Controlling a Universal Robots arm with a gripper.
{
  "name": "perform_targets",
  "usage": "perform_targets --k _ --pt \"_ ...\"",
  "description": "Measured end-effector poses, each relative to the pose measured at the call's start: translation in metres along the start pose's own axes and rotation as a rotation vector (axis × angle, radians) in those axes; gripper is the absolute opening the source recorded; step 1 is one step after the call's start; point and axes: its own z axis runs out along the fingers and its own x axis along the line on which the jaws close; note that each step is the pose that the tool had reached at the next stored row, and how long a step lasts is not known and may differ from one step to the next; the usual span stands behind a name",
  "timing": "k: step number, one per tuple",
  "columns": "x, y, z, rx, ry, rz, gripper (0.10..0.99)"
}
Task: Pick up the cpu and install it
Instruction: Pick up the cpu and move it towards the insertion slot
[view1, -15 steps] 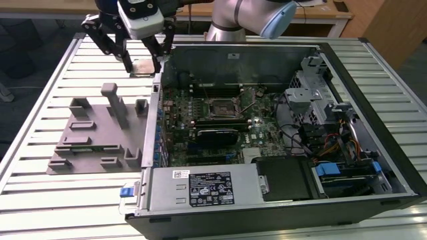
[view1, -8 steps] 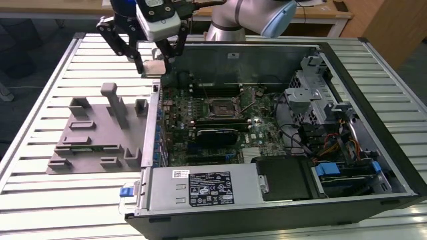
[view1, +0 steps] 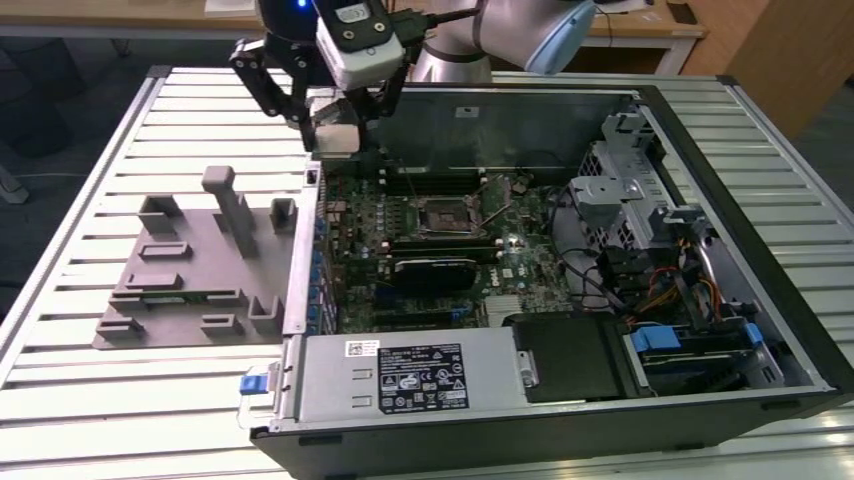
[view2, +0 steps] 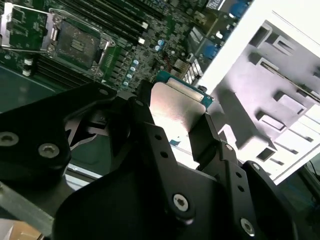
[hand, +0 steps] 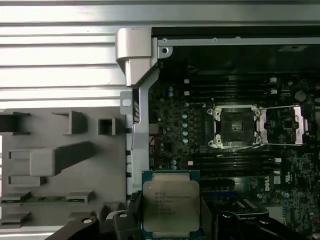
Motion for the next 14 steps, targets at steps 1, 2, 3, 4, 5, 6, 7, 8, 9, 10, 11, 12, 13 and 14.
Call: perform_targets --k 1,2,3,4,5,6,7,8,9,10,11,12,13,14 --pt "-0.0033 0.0003 0.0007 0.0 0.0 0.0 0.545" --pt "-0.0065 0.0006 0.0013 0.0 0.0 0.0 0.545" --pt "-0.0099 0.0009 0.0019 0.0 0.0001 0.0 0.545" --pt "-0.0132 0.0011 0.0026 0.0 0.0001 0.0 0.545" --pt "-0.0166 0.0014 0.0032 0.0 0.0001 0.0 0.545" --pt "-0.0197 0.0017 0.0038 0.0 0.0 0.0 0.545" --pt "-0.0228 0.002 0.0044 0.0 0.0001 0.0 0.545" --pt "-0.0262 0.0022 0.005 0.0 0.0001 0.0 0.545" --pt "-0.0294 0.0025 0.0055 0.0 0.0002 0.0 0.545" --pt "-0.0326 0.0027 0.0062 0.0 0.0003 0.0 0.545" --pt "-0.0353 0.0029 0.0069 0.0 0.0004 0.0 0.545" --pt "-0.0379 0.0031 0.0076 0.0 0.0004 0.0 0.545" --pt "-0.0403 0.0034 0.0084 0.0 0.0005 0.0 0.545" --pt "-0.0425 0.0036 0.0094 0.0 0.0005 0.0 0.545"
